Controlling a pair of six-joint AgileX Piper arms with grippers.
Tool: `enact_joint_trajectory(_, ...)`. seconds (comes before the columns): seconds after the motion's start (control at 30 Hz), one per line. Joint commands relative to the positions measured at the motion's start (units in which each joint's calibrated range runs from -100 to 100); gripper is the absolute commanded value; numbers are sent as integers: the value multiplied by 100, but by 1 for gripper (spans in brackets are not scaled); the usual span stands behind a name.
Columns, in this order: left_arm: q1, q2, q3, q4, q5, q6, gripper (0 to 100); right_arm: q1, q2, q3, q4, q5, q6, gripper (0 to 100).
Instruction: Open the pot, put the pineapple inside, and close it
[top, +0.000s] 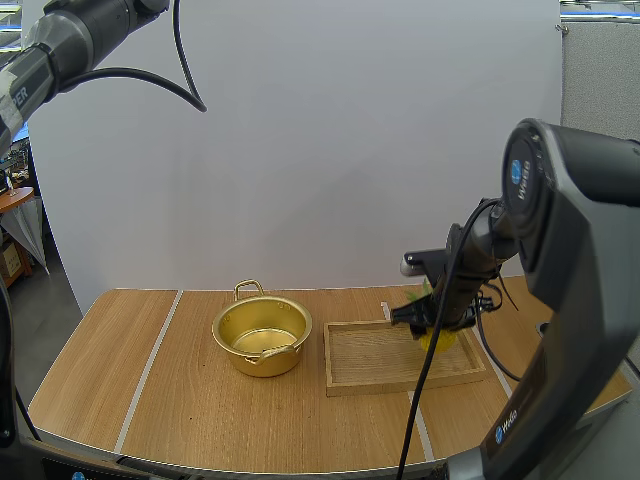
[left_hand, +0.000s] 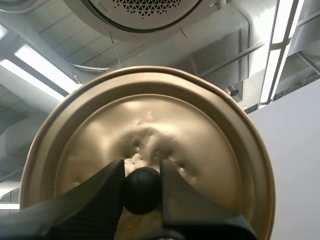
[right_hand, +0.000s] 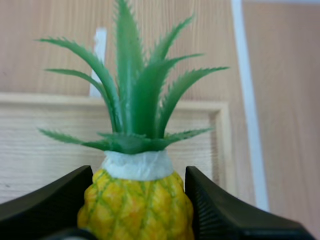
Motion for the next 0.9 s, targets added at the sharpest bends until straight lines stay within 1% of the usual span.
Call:
enact_joint_trajectory(0.0,-26,-42,-35,-6,-167,-34,0,46,-614,-33,25,-22,-147,0)
enact_joint_trajectory(0.1,-26,-42,-35,-6,-167,-34,0,227,-1140,-46,25,24,-330,0)
enact_joint_trajectory(0.27,-26,-42,-35,-6,-167,-34,0,689,-1772,-410,25,838,-432,0)
enact_joint_trajectory(0.33,-26,-42,-35,-6,-167,-34,0,906,-1895,-632,25,1170,-432,0)
enact_joint_trajectory(0.43,-26,-42,-35,-6,-167,-34,0,1236,-1893,-985,241,1754,-432,0)
enact_joint_trajectory(0.5,-26,-42,-35,-6,-167,-34,0,1429,-1875,-1150,369,1942,-432,0)
enact_joint_trajectory(0.63,-26,-42,-35,-6,-167,-34,0,1800,-1875,-1323,579,1966,-432,0)
enact_joint_trajectory(0.8,-26,-42,-35,-6,-167,-34,0,2221,-1809,-1366,580,1781,-432,0)
enact_joint_trajectory(0.87,-26,-42,-35,-6,-167,-34,0,2335,-1691,-1362,580,1670,-432,0)
